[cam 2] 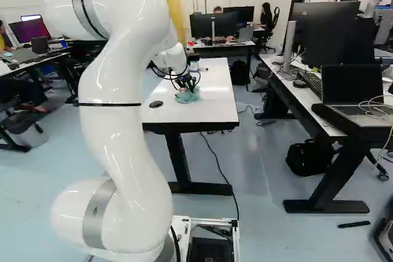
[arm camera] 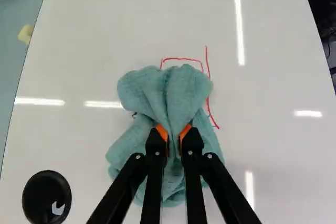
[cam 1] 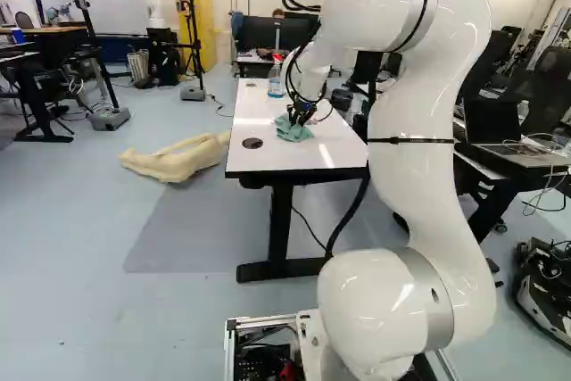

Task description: Clean the table with the green towel

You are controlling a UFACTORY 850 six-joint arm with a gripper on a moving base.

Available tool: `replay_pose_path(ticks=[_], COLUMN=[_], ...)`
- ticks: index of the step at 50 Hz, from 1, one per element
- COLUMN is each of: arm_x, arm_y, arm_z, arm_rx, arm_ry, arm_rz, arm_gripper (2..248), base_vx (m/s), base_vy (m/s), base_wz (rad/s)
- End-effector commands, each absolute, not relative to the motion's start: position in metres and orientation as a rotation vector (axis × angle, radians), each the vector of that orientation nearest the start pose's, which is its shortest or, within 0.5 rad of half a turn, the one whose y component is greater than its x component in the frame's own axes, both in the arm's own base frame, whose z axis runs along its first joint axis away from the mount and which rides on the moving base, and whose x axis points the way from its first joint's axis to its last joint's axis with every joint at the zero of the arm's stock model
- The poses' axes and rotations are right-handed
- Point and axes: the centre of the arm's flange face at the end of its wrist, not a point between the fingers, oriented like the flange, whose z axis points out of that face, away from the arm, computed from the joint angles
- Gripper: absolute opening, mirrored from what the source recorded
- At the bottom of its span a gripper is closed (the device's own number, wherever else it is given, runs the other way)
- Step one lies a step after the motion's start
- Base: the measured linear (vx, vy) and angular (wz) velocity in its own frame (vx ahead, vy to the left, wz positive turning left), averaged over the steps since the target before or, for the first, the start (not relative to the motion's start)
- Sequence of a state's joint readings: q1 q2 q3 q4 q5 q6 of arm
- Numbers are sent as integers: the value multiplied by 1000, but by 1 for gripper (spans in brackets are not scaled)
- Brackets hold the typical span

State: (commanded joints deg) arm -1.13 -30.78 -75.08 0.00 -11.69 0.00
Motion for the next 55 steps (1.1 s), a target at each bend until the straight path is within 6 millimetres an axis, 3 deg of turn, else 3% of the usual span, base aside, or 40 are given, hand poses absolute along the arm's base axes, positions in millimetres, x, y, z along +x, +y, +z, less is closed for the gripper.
replay_pose_path(ticks=[25, 55], arm_x=[670, 722], arm_y=[-54, -53], arm_z=[421, 416], arm_rx=[-3028, -3004], arm_ry=[123, 110], arm_rz=[-913, -988], arm_gripper=[44, 44], base_vx=[0, 0], base_vy=[0, 0], base_wz=[0, 0])
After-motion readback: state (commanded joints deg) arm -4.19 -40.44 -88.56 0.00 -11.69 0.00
